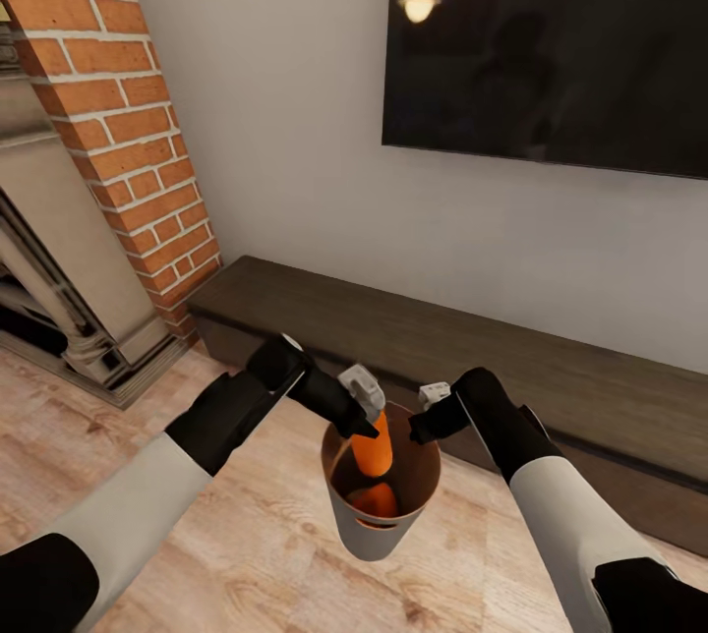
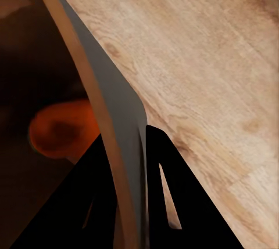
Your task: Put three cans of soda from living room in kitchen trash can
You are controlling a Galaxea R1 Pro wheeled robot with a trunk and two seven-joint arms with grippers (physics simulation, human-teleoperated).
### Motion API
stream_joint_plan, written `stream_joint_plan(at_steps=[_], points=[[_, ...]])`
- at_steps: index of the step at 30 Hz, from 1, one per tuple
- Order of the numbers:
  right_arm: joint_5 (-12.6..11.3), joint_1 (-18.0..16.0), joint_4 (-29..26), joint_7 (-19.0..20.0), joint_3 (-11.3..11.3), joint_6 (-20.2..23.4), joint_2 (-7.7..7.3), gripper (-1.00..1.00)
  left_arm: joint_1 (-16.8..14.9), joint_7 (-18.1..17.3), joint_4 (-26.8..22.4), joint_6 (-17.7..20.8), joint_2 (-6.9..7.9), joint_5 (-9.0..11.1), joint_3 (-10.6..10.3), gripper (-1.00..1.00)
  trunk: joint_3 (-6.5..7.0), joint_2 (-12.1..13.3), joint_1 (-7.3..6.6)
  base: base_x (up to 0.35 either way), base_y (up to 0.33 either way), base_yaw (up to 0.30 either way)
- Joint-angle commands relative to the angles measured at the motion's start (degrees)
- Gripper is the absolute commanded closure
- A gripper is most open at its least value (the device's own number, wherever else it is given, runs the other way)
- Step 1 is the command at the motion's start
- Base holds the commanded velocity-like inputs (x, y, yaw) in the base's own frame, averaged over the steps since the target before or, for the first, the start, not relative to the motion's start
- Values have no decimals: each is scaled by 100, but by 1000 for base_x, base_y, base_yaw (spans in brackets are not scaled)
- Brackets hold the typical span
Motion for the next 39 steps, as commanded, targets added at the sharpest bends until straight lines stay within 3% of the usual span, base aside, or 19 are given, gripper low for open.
stream_joint_plan(at_steps=[1,6,12,22,39], points=[[-134,-1,1,32,-4,54,3,100,0,8,69,-33,-7,-7,0,100,1,0,-1,0,0,0],[18,-4,3,36,-5,54,36,100,1,230,743,-509,-182,-142,-3,100,1,0,-1,0,0,0],[87,-4,4,34,-4,54,104,100,2,663,1429,-901,-395,-149,-16,100,1,0,-1,0,0,0],[100,-5,12,24,-5,54,164,100,6,718,1500,-954,-522,-157,-207,100,1,0,-1,0,0,0],[100,-9,13,23,-20,54,157,100,176,738,1504,-956,-512,-183,-323,100,1,0,-1,0,0,0]])
